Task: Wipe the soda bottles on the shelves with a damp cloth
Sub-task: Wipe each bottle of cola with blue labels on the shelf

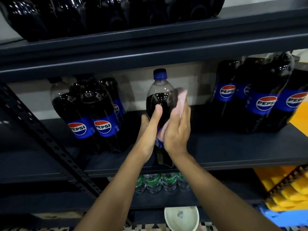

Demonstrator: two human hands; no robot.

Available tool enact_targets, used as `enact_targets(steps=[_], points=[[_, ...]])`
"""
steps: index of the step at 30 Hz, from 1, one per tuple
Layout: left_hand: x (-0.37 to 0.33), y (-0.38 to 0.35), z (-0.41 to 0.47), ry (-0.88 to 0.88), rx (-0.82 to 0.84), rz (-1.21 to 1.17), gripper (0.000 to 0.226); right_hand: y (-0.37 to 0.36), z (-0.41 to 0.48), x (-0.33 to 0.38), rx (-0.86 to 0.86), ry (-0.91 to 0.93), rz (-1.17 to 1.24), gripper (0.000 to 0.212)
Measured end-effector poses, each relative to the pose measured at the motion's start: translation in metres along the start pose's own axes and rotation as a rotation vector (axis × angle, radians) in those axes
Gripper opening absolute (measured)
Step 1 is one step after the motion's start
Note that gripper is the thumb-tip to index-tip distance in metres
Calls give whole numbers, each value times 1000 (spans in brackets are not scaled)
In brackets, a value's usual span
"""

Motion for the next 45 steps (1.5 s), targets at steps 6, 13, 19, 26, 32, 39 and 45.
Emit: enact_targets(steps=[6,13,19,26,32,39,45], points=[[-6,7,-1,-67,-101,-90,129,-17,-65,-88,183,-357,126,38],[-15,-11,-6,2,71,-80,89,-12,-46,-72,220,-415,167,39],[-22,-12,-8,12,103,31,67,2,41,28,265,-214,78,31],[-19,-17,-11,53,130,19,62,-5,68,44,307,-130,-39,39],[-13,-15,-11,-52,62,61,102,6,2,11,-20,0,-51,46],[-5,-2,-5,-22,-77,10,115,-12,-70,-94,189,-424,17,43],[-12,-8,-5,-6,42,16,93,-7,-34,-57,205,-390,125,42]])
Point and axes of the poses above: each hand's wrist, its own z-axis towards the middle knuckle, its own y-axis out of the back of the hand, x = y × z, the point moved 9 cm from there along z, towards the middle knuckle, and after that the axes turned 15 degrees about -z, right-handed, at the moved point
